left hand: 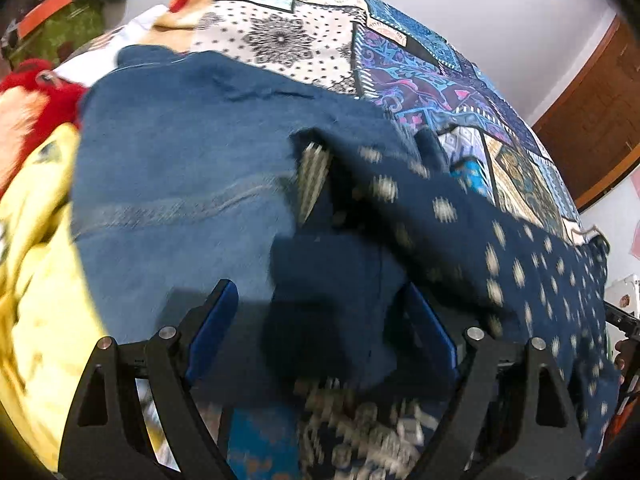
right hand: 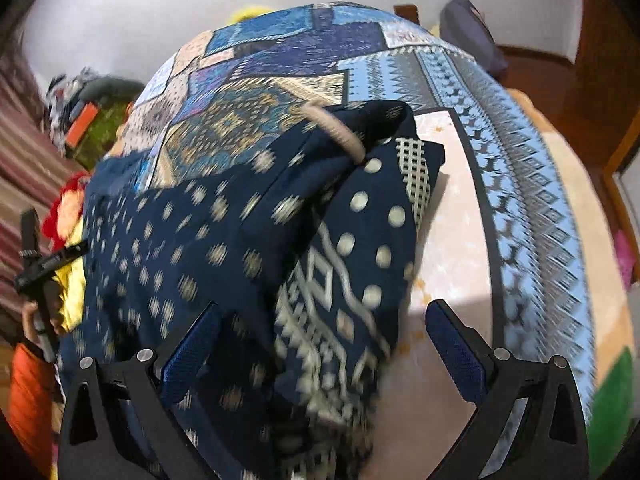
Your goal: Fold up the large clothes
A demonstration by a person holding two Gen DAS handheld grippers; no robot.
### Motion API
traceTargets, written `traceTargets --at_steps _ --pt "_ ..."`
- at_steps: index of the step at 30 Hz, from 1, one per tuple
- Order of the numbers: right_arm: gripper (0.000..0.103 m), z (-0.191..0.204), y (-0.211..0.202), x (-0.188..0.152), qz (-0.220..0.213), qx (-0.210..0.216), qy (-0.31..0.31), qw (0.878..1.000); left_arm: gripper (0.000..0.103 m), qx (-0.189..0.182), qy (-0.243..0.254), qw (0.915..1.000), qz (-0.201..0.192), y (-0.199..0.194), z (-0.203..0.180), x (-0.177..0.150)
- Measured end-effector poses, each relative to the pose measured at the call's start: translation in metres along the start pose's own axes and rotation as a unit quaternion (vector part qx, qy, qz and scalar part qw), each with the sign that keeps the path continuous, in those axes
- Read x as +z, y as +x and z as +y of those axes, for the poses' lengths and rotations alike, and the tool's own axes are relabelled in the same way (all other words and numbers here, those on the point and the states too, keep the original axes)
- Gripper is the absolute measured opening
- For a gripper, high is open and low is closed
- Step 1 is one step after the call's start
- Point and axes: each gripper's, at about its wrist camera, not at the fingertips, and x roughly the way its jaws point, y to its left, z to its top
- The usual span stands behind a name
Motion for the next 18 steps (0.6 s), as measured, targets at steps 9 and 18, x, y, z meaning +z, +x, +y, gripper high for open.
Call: traceTargets --at_steps 9,18 --pt "0.062 -0.001 0.026 0.039 -0.047 0.03 0.008 0.998 0.074 -0.002 0.036 0.9988 -0.033 0.033 -0.023 0.03" --pt "0.021 0.026 0.021 0.077 -0.065 0.031 -0.04 0.997 0.018 0.038 0.038 0.996 -0.071 0.004 -0.041 0.038"
